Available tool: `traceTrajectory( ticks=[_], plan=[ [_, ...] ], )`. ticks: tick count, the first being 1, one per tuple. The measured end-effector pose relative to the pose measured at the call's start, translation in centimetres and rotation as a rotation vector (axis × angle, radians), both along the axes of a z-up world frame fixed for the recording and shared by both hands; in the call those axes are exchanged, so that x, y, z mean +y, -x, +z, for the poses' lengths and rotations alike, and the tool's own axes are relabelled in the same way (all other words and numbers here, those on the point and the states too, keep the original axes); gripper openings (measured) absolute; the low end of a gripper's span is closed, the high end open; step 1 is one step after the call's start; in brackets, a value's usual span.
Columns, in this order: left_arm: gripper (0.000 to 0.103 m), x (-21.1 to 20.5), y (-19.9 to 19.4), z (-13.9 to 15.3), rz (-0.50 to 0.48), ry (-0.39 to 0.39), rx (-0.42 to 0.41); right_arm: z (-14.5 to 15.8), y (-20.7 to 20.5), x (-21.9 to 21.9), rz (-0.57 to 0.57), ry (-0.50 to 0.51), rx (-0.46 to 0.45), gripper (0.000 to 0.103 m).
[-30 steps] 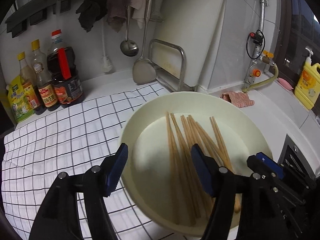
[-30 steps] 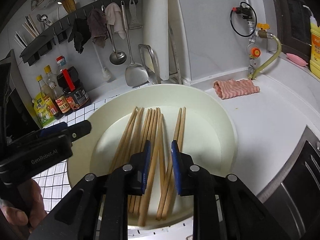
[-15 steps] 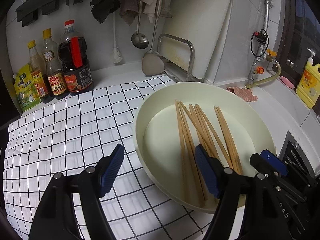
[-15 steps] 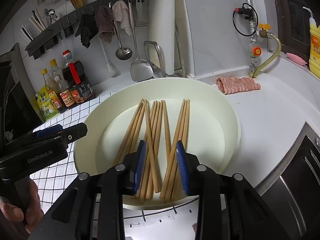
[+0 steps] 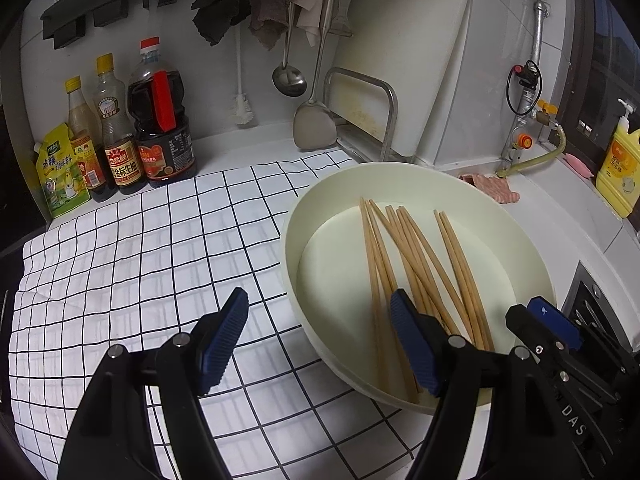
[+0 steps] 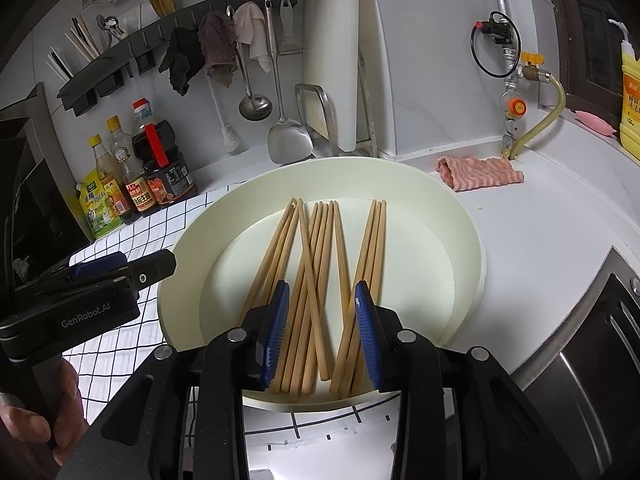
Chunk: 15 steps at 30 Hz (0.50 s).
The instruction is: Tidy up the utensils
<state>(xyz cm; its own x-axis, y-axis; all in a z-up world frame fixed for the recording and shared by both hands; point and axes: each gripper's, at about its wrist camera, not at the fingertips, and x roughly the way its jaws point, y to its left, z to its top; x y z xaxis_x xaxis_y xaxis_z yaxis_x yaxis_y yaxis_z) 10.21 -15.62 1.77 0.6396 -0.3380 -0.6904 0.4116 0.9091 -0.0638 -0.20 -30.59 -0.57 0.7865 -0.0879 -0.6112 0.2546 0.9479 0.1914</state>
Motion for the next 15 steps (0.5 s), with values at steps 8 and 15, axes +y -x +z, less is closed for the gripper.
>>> traceTrajectory(
  ticks=[8,15],
  plan=[
    [0.072,0.22,0.28,0.05,0.002,0.000,-0.001,0.03,0.18,0.14,0.007,-0.002,-0.001,0.035],
    [0.078,0.18,0.41,0.04,0.007,0.001,0.000,0.00,0.17,0.12,0.008,-0.002,-0.002,0.035]
  ],
)
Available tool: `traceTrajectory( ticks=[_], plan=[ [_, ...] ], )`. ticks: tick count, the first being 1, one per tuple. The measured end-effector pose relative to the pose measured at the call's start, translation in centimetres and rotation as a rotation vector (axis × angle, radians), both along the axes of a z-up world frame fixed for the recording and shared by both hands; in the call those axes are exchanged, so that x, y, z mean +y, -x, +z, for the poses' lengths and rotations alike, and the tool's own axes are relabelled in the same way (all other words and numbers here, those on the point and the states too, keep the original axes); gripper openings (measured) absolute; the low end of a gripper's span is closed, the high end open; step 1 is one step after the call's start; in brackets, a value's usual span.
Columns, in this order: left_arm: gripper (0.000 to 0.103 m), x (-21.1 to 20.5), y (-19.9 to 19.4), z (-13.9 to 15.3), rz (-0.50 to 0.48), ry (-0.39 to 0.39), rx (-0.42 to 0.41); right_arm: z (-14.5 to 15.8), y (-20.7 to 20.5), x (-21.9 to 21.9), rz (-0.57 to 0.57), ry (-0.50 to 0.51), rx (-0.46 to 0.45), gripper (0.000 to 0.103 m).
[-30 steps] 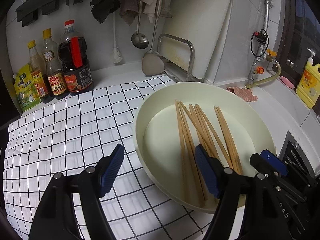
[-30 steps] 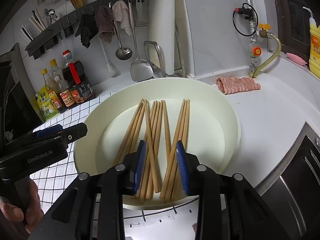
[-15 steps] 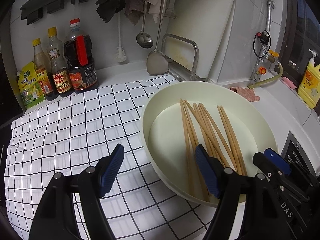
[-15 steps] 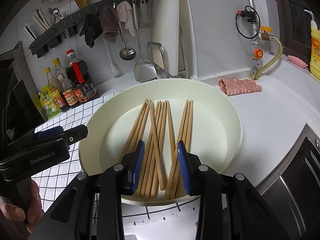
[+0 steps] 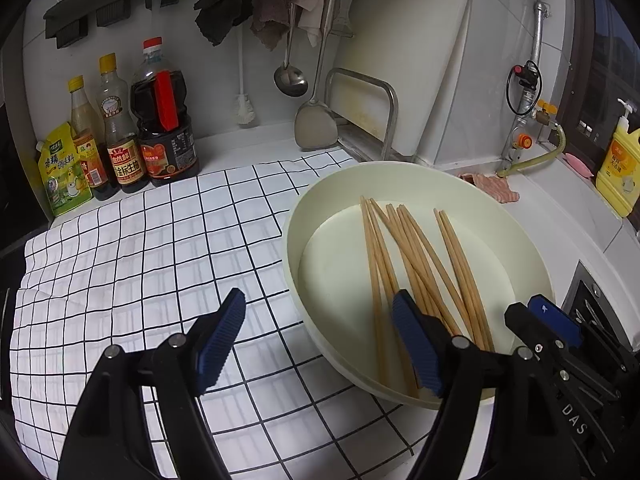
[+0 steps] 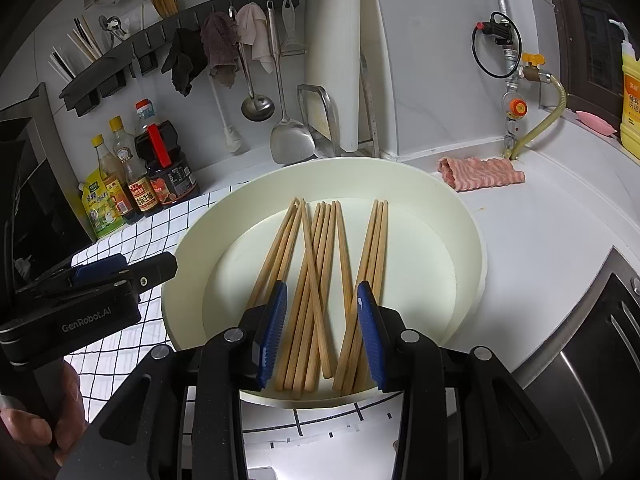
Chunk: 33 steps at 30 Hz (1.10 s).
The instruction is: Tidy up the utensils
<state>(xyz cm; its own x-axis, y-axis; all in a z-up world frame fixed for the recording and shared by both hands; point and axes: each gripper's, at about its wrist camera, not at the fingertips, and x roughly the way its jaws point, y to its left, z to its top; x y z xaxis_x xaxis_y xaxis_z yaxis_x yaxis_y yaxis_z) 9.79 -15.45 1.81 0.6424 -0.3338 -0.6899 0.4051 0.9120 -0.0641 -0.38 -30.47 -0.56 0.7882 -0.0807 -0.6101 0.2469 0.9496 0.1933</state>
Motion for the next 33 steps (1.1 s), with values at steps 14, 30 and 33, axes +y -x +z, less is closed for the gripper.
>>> traceTrajectory(
  ticks=[14,30,33],
  plan=[
    [0.097,0.4,0.6,0.8,0.026,-0.026,-0.037,0.3,0.2,0.2,0.001,-0.002,-0.008,0.037],
    [0.097,1.2,0.3,0.9,0.078,-0.034,-0.029,0.4,0.2,0.4,0.004,0.000,-0.007,0.038],
    [0.097,1.4,0.2,0.9,0.084,-0.030,-0.028,0.5,0.2,0.4,0.005,0.000,-0.008,0.038]
  ],
)
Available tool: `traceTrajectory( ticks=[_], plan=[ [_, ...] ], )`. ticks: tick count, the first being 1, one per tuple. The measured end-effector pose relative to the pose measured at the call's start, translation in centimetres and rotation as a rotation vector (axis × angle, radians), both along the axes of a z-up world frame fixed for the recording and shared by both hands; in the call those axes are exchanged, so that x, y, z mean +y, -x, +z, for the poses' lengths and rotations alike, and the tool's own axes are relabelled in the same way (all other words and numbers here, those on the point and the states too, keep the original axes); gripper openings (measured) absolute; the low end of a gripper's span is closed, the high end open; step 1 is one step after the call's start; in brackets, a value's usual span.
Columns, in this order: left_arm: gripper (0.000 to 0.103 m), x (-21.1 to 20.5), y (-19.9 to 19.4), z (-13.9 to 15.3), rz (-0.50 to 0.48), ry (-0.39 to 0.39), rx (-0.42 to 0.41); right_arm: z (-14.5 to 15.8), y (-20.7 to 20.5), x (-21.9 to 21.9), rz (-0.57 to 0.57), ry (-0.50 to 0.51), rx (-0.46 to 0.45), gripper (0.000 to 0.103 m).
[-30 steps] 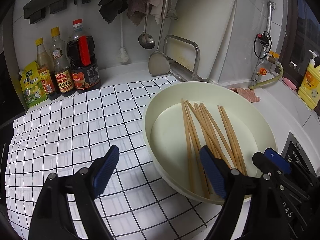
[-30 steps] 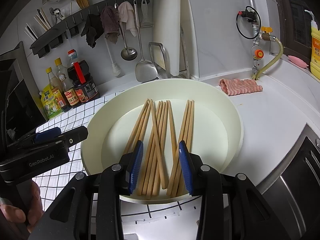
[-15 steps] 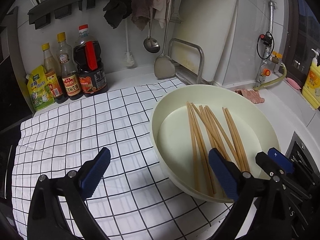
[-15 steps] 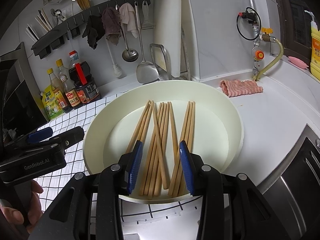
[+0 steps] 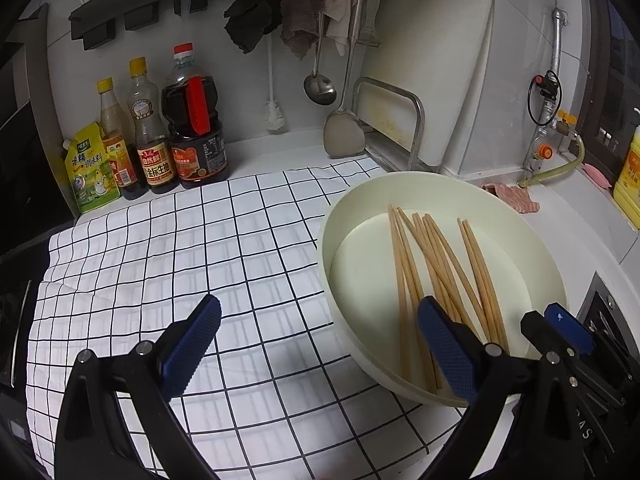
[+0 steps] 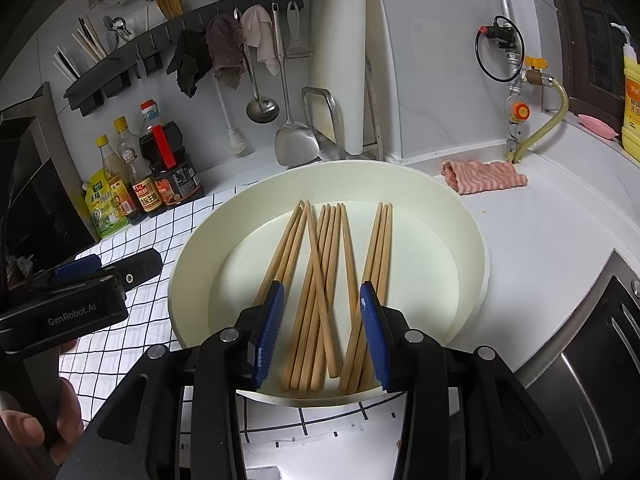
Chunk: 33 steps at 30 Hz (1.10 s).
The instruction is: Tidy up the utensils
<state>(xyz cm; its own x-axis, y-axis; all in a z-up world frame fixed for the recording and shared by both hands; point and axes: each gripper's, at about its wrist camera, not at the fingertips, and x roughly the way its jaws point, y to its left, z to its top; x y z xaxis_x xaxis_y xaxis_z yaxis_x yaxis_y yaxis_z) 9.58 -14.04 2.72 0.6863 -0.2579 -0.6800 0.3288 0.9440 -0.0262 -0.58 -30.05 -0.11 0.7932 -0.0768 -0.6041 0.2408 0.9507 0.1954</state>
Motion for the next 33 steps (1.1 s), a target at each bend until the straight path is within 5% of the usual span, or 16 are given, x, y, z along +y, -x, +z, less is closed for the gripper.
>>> traceTrajectory(
  ticks=[33],
  plan=[
    [0.097,-0.7,0.6,-0.1,-0.023,-0.017,-0.026,-0.1,-0.1,0.3,0.002,0.005,0.001,0.038]
  ],
)
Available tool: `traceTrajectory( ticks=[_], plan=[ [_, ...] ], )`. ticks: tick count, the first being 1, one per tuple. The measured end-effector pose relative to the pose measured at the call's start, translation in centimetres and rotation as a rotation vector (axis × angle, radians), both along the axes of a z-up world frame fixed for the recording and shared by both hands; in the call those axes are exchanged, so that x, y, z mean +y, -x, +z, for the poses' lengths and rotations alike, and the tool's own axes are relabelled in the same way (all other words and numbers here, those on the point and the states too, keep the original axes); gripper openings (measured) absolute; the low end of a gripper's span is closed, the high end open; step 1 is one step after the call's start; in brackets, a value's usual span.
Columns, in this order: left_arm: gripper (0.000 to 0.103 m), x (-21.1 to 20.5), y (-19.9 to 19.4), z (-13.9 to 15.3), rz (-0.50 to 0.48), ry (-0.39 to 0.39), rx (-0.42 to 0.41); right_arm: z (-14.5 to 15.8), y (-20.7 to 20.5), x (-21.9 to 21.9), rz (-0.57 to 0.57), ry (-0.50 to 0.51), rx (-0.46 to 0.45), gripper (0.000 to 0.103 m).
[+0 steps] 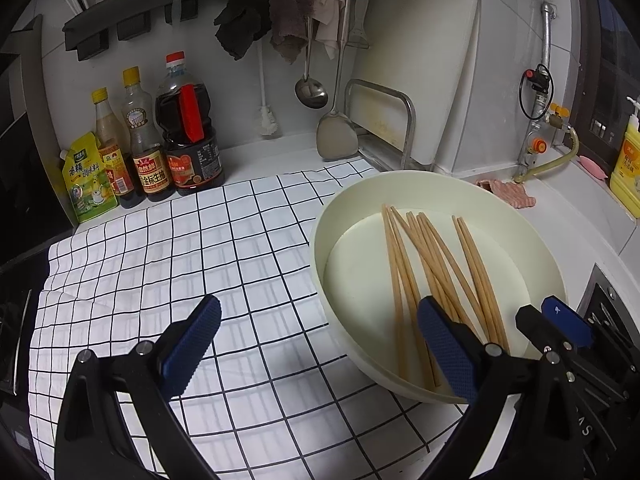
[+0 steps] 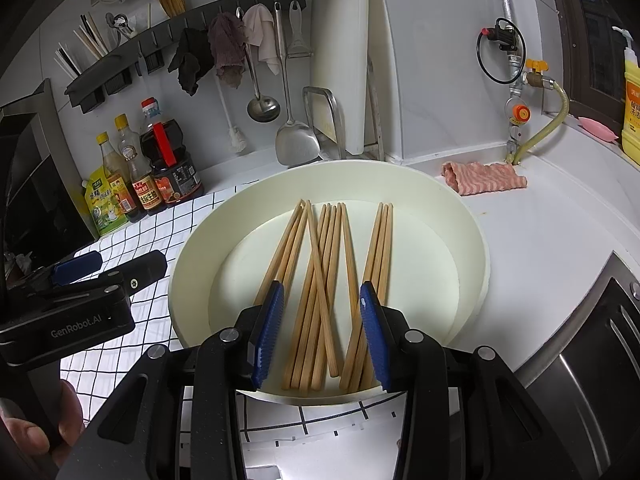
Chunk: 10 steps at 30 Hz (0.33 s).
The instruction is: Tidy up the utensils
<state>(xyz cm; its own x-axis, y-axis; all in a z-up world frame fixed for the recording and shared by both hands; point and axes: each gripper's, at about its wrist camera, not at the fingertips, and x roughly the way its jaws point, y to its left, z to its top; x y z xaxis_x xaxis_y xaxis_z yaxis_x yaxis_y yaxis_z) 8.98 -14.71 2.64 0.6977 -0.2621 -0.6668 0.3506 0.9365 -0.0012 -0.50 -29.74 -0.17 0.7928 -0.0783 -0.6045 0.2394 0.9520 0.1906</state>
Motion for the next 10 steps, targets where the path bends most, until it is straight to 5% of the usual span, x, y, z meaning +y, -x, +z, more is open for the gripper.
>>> traceTrajectory(
  ticks=[10],
  plan=[
    [0.097,0.28,-0.14,-0.12,0.008,0.012,0.017,-0.15,-0.12,-0.04,0.002,0.002,0.001,0.040]
  ],
)
